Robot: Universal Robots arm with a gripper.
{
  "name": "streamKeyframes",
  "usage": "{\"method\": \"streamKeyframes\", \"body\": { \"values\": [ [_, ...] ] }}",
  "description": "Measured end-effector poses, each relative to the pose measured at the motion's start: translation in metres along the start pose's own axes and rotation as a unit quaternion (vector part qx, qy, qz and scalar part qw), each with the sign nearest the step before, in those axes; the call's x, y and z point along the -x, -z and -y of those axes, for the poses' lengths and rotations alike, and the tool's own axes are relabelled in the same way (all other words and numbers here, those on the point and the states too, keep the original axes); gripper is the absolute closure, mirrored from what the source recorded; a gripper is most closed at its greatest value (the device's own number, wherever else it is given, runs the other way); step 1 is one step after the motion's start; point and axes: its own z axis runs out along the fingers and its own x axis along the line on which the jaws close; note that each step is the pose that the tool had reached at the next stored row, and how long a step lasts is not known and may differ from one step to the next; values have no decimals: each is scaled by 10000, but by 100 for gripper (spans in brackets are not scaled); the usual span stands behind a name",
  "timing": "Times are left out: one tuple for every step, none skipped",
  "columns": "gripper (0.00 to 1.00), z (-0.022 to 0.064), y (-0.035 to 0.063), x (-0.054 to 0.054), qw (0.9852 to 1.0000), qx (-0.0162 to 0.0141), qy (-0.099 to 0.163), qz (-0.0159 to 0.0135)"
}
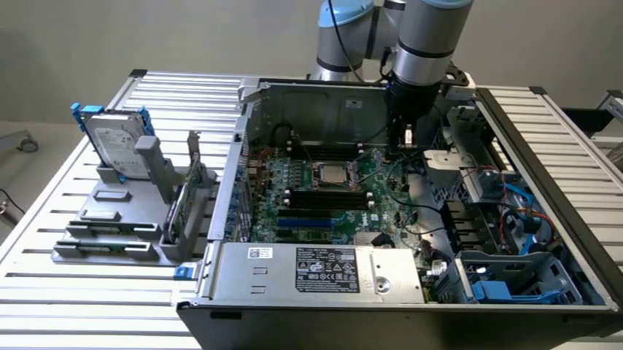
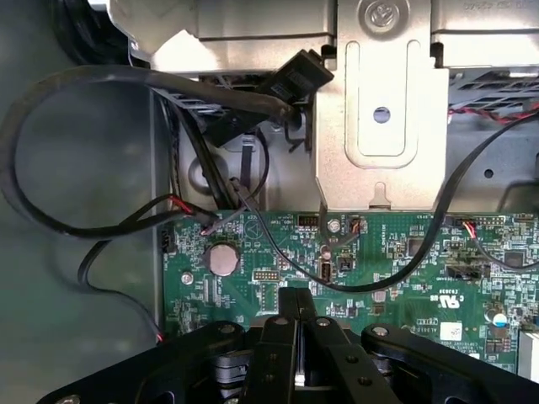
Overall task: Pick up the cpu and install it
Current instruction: 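Close the cpu cover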
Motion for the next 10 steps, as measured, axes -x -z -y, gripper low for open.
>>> {"method": "streamKeyframes", "body": {
  "values": [
    [89, 1, -7, 0, 10000, -22, 0, 0],
    [89, 1, -7, 0, 10000, -98, -5, 2],
    [89, 2, -7, 1, 9998, -187, -11, 3],
    [89, 2, -7, 1, 9996, -278, -16, 5],
    [89, 2, -8, 0, 9993, -366, -21, 6],
    [89, 3, -8, 0, 9990, -457, -27, 8],
    [89, 4, -8, 1, 9985, -547, -32, 9],
    [89, 10, -7, 1, 9982, -605, -36, 11],
    [89, 21, -6, 2, 9979, -651, -39, 13],
    [89, 35, -5, 2, 9976, -685, -41, 13]
  ]
}}
